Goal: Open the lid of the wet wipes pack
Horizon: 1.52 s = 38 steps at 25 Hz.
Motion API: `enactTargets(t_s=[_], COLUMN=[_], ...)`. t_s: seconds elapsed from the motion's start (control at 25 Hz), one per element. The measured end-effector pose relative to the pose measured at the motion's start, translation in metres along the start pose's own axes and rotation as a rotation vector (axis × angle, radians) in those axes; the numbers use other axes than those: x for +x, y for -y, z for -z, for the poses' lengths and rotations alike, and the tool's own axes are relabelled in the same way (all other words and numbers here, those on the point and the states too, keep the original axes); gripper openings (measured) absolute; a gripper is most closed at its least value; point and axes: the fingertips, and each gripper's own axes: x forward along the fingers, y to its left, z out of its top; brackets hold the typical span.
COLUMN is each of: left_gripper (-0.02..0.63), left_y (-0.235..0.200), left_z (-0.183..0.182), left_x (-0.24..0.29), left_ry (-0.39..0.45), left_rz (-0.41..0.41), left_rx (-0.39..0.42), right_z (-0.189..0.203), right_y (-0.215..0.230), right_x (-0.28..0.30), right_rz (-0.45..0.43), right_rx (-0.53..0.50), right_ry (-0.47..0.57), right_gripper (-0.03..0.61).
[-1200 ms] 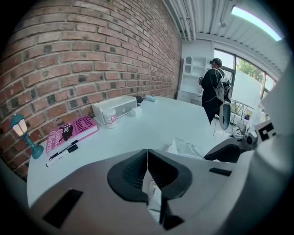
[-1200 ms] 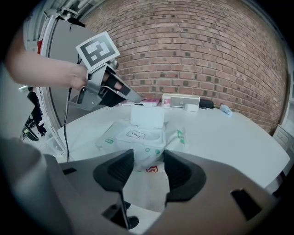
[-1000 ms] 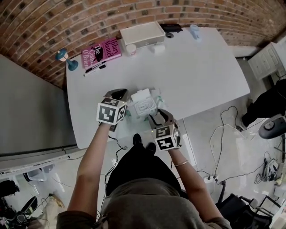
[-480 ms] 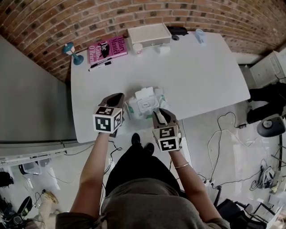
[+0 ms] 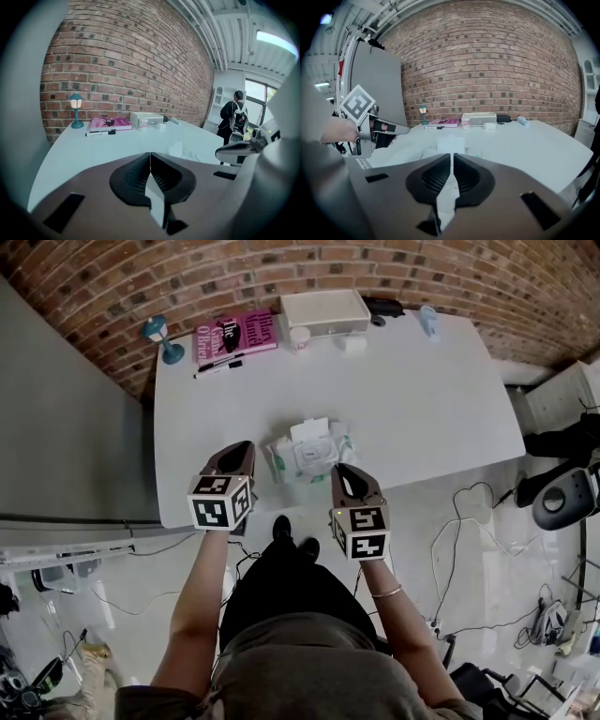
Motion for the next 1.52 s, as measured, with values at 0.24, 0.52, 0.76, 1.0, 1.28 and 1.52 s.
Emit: enactTargets(t_s=[0.24, 0.52, 0.76, 1.0, 1.28, 1.52], left_gripper=[0.023, 0.023, 0.023, 0.023, 0.023, 0.023], left_y=[-0.002, 0.003, 0.006, 0.010, 0.017, 0.026], left_z=[-0.002, 0.002, 0.008, 0.010, 0.008, 0.001], left_x=[-0.017, -0.028, -0.031, -0.033, -0.028, -0.018], left_ry=[0.050, 0.063, 0.063, 0.060, 0.059, 0.059], left_rz=[-0.028, -0.030, -0.029, -0.031, -0.014, 0.028], left_rx=[-0.025, -0.038, -0.052, -0.037, -0.022, 0.016], right_z=[-0.012, -0.019, -0.019, -0.017, -0.015, -0.013], right_y=[-0.002, -0.006, 0.001, 0.004, 0.009, 0.012], right_x=[-0.011, -0.023, -0.030, -0.033, -0.034, -0.033], right_rz=[-0.037, -0.092, -0.091, -0.090, -0.082, -0.068], right_rx=[0.050, 0.089, 0.117, 0.129, 0.144, 0.155], right_ry=[0.033, 0.066, 0.080, 0.076, 0.071, 0.068], right_gripper=[0.006, 0.005, 0.003, 0.002, 0.002, 0.002])
